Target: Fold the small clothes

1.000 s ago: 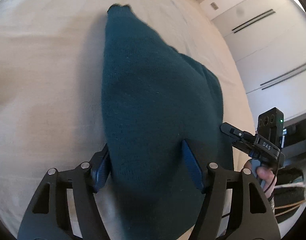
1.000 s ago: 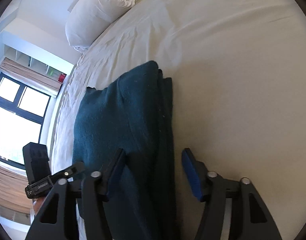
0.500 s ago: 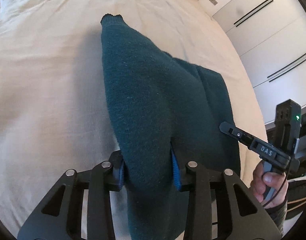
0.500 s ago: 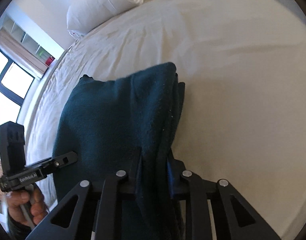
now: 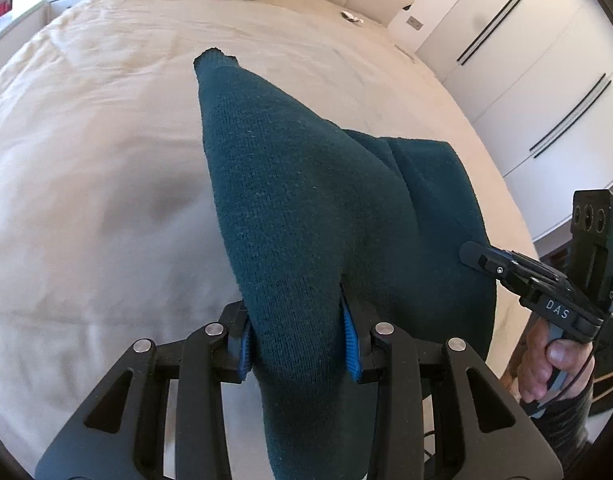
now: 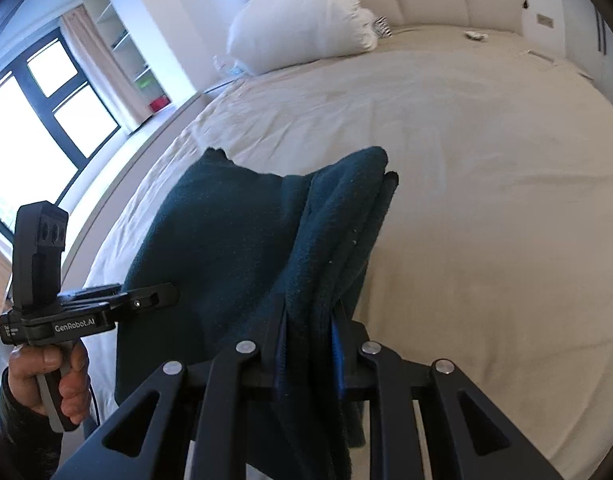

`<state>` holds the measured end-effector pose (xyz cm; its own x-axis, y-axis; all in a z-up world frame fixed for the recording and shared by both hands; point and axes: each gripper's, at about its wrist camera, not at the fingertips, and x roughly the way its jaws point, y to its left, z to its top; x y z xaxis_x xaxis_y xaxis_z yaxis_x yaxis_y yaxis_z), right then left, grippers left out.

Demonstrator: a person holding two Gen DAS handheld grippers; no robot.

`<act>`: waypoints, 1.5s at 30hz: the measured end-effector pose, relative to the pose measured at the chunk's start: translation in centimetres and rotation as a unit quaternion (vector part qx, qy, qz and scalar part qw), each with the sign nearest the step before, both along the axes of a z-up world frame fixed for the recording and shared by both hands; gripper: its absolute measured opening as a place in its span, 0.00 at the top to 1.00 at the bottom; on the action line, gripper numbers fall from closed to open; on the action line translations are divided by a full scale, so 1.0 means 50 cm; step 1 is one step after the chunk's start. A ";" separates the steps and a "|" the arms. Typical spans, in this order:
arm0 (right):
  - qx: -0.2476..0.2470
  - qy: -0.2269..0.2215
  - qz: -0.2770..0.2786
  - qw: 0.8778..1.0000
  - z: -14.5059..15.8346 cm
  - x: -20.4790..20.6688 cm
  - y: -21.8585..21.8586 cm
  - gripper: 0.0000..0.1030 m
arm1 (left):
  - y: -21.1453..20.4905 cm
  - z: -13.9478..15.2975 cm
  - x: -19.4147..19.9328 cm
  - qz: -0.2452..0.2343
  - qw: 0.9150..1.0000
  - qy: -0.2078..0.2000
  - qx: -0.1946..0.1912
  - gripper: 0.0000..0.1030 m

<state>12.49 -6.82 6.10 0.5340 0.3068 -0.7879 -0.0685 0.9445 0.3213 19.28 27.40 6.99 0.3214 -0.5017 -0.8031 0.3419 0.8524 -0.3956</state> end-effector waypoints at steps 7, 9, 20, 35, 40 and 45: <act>0.025 0.025 0.018 0.999 -0.056 -0.034 0.102 0.81 | 0.091 -0.054 -0.047 0.011 1.000 0.017 0.014 0.68; 0.031 0.031 0.015 0.999 -0.075 -0.037 0.114 0.81 | 0.110 -0.078 -0.044 0.015 1.000 0.022 0.012 0.68; 0.072 0.080 -0.035 0.994 -0.204 -0.039 0.090 0.79 | 0.112 -0.144 -0.065 0.031 0.999 0.012 0.004 0.58; 0.105 0.060 -0.057 0.991 -0.224 -0.015 0.060 0.66 | 0.109 -0.183 -0.071 0.058 0.998 -0.001 0.004 0.34; 0.114 0.070 -0.051 0.990 -0.230 -0.006 0.064 0.66 | 0.115 -0.186 -0.083 0.076 0.997 0.004 -0.011 0.33; 0.130 0.068 -0.065 0.987 -0.213 -0.025 0.041 0.55 | 0.129 -0.190 -0.088 0.087 0.996 0.013 -0.025 0.33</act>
